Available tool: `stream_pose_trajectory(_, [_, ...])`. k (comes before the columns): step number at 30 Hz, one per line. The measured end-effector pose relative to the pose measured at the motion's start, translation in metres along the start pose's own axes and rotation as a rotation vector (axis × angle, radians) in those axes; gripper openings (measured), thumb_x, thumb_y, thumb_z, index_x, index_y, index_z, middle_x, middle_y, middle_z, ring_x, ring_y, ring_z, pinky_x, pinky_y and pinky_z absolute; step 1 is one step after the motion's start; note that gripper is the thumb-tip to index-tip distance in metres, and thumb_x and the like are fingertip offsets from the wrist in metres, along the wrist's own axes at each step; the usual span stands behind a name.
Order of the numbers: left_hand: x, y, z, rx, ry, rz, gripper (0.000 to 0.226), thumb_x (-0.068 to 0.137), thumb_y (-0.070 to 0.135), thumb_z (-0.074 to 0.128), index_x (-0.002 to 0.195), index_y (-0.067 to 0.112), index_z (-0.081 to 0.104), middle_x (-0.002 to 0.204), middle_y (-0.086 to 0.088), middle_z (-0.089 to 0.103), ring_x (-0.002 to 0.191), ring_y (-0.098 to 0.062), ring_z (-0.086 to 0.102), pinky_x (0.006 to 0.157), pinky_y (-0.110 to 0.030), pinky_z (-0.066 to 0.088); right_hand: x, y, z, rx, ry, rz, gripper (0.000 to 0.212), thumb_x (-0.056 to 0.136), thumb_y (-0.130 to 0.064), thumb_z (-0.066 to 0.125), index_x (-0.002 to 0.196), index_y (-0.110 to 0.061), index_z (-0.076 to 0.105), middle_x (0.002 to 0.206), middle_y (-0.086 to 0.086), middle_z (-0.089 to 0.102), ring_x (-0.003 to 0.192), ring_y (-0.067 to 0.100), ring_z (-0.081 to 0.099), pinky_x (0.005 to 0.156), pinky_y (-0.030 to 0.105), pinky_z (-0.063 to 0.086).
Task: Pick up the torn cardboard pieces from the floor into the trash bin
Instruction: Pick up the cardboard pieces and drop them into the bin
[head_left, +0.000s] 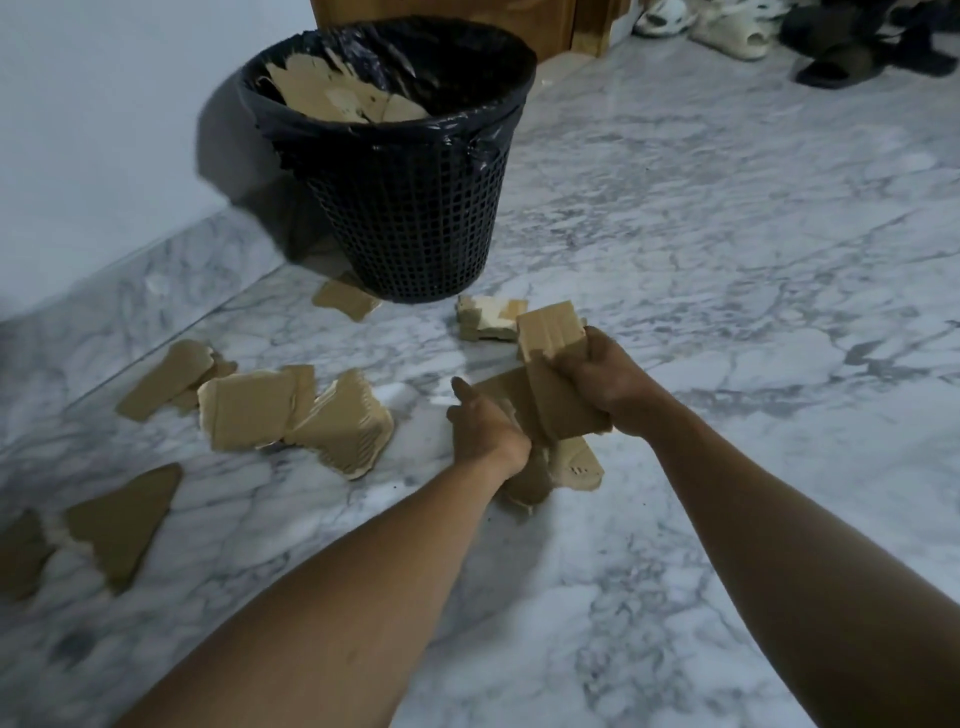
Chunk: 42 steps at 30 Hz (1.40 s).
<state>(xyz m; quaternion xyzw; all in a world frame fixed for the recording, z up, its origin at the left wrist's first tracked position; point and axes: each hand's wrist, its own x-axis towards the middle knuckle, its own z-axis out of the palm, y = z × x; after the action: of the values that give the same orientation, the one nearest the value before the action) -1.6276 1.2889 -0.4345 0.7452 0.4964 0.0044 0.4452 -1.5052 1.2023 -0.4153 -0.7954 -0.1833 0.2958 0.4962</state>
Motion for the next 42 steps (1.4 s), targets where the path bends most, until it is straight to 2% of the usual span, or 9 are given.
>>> stream_pose_trajectory(6, [0.012, -0.02, -0.035, -0.073, 0.005, 0.047, 0.043, 0.075, 0.034, 0.08, 0.11, 0.012, 0.065, 0.11, -0.006, 0.069, 0.098, -0.026, 0.066, 0.078, -0.034, 0.055, -0.004, -0.023, -0.017, -0.273, -0.168, 0.285, 0.076, 0.086, -0.045, 0.071, 0.148, -0.025, 0.032, 0.123, 0.01, 0.058, 0.092, 0.03, 0.067, 0.073, 0.045, 0.061])
stream_pose_trajectory(9, [0.024, -0.028, -0.084, 0.088, 0.076, 0.08, 0.047, 0.094, 0.053, 0.052, 0.097, 0.007, 0.061, 0.093, -0.012, 0.067, 0.083, -0.031, 0.064, 0.067, -0.035, 0.048, -0.007, -0.019, 0.006, -0.357, -0.217, 0.268, 0.051, 0.089, -0.045, 0.068, 0.122, -0.007, 0.062, 0.106, 0.013, 0.07, 0.089, 0.032, 0.07, 0.08, 0.045, 0.06])
stream_pose_trajectory(14, [0.065, -0.08, -0.153, 0.38, 0.203, -0.027, 0.091, 0.075, 0.087, 0.02, 0.107, 0.012, 0.062, 0.11, -0.016, 0.064, 0.101, -0.039, 0.059, 0.091, -0.049, 0.048, -0.009, -0.013, 0.051, -0.79, -0.115, 0.195, 0.06, 0.09, -0.043, 0.06, 0.135, -0.008, 0.043, 0.141, 0.02, 0.033, 0.127, 0.043, 0.039, 0.102, 0.054, 0.041])
stream_pose_trajectory(20, [0.049, -0.099, -0.183, 0.467, 0.138, -0.096, 0.07, 0.091, 0.065, 0.046, 0.135, 0.009, 0.051, 0.135, -0.013, 0.055, 0.121, -0.035, 0.053, 0.086, -0.041, 0.043, -0.008, -0.011, 0.064, -0.677, -0.052, 0.128, 0.059, 0.079, -0.031, 0.073, 0.121, -0.008, 0.039, 0.11, 0.013, 0.054, 0.093, 0.031, 0.054, 0.075, 0.039, 0.05])
stream_pose_trajectory(23, [0.057, -0.115, -0.188, 0.536, 0.156, -0.102, 0.08, 0.071, 0.083, 0.051, 0.113, 0.016, 0.063, 0.12, -0.009, 0.06, 0.117, -0.036, 0.053, 0.096, -0.05, 0.044, -0.006, -0.017, 0.06, -0.54, -0.033, 0.209, 0.066, 0.074, -0.027, 0.082, 0.115, -0.006, 0.035, 0.093, 0.008, 0.051, 0.087, 0.029, 0.053, 0.075, 0.042, 0.05])
stream_pose_trajectory(28, [0.048, -0.118, -0.182, 0.572, 0.135, 0.183, 0.074, 0.042, 0.089, 0.061, 0.06, 0.017, 0.061, 0.065, 0.006, 0.064, 0.077, -0.016, 0.063, 0.073, -0.036, 0.055, 0.013, -0.03, 0.048, -0.358, -0.017, 0.194, 0.046, 0.081, -0.032, 0.078, 0.11, 0.001, 0.065, 0.102, 0.016, 0.067, 0.086, 0.031, 0.064, 0.071, 0.034, 0.05])
stream_pose_trajectory(33, [0.045, -0.13, -0.162, 0.566, 0.061, 0.322, 0.112, 0.029, 0.087, 0.071, 0.12, 0.028, 0.045, 0.122, 0.008, 0.042, 0.116, -0.015, 0.042, 0.092, -0.03, 0.041, 0.067, -0.054, 0.057, -0.3, 0.058, 0.15, 0.078, 0.077, -0.044, 0.074, 0.136, -0.001, 0.049, 0.135, 0.016, 0.053, 0.114, 0.035, 0.059, 0.093, 0.044, 0.053])
stream_pose_trajectory(37, [0.044, -0.123, -0.163, 0.333, 0.069, 0.025, 0.171, 0.023, 0.061, 0.093, 0.152, 0.026, -0.014, 0.156, -0.01, 0.008, 0.143, -0.035, 0.015, 0.111, -0.051, 0.03, 0.095, -0.054, 0.075, -0.705, -0.073, 0.117, 0.09, 0.086, -0.056, 0.065, 0.154, -0.012, 0.025, 0.165, 0.009, 0.008, 0.148, 0.039, 0.015, 0.115, 0.052, 0.028])
stream_pose_trajectory(42, [0.045, -0.101, -0.165, 0.541, 0.027, -0.07, 0.17, 0.028, 0.06, 0.093, 0.153, 0.016, -0.014, 0.15, -0.021, 0.022, 0.138, -0.04, 0.026, 0.106, -0.053, 0.033, 0.112, -0.056, 0.078, -0.876, -0.112, 0.11, 0.1, 0.073, -0.069, 0.069, 0.145, -0.006, 0.039, 0.145, 0.022, 0.042, 0.129, 0.043, 0.043, 0.106, 0.052, 0.041])
